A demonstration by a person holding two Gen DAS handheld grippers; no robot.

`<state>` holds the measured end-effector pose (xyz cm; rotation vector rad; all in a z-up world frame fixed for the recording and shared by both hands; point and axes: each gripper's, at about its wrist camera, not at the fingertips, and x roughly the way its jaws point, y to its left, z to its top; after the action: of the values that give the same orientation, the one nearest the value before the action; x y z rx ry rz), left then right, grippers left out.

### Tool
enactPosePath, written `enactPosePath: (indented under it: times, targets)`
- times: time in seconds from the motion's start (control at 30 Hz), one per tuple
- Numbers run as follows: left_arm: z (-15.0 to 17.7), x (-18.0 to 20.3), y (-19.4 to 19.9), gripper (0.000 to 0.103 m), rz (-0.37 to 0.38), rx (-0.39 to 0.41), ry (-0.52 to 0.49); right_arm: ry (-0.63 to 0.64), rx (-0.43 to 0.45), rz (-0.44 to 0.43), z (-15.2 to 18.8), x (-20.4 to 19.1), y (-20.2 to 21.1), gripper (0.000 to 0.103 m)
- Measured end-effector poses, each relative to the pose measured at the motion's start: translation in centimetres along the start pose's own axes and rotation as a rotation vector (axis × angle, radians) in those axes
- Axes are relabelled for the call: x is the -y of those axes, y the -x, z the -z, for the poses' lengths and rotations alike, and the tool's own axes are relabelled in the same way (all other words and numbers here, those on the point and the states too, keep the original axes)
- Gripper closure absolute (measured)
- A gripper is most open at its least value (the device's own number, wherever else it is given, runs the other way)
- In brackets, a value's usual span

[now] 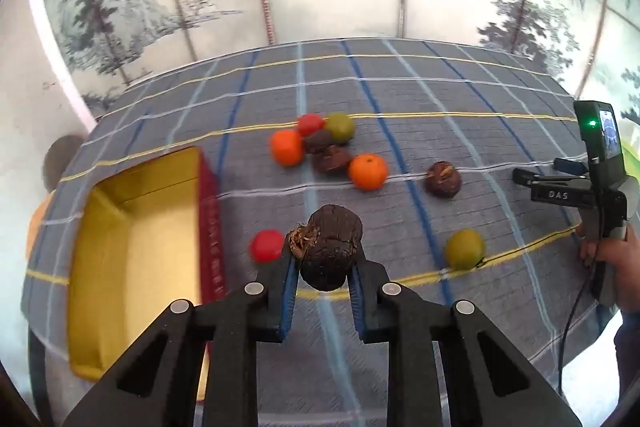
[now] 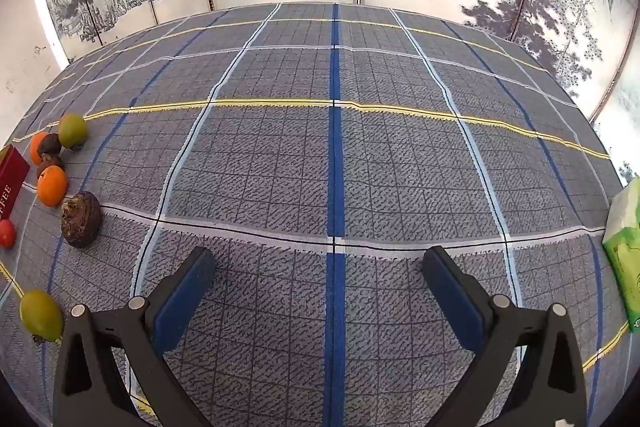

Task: Organize fruits
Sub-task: 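Carry the brown lychee in the left gripper over the gold tin and release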

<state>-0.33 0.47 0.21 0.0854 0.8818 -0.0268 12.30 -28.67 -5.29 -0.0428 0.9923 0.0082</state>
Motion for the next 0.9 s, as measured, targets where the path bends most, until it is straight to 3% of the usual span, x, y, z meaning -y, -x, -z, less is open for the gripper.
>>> enactPosePath:
  times: [0.2, 0.4, 0.57, 0.7, 0.9]
  targets:
    - [1.0, -1.6, 2.1, 0.079, -0.101, -0.007, 0.014, -0.001, 0.001, 0.002, 0.1, 0.1, 0.1, 0.0]
    - [0.5, -6.8, 1.5, 0.079, -0.206, -0.012, -0.007, 0.002, -0.001, 0.0, 0.0, 0.0, 0.1, 0.0]
    - [0.8, -9.4, -0.8, 0.079, -0.226, -0.055, 0.004, 0.002, 0.0, 0.0, 0.1, 0.1, 0.2, 0.0]
    - [0.3, -11.2, -2.6, 0.079, -0.282, -0.162, -0.051, 0.002, 0.0, 0.0, 0.1, 0.1, 0.2, 0.0]
    - [-0.5, -13.8, -5.1, 0.078, -0.315, -0.184, -0.051, 0.001, -0.001, 0.001, 0.1, 0.1, 0.2, 0.0]
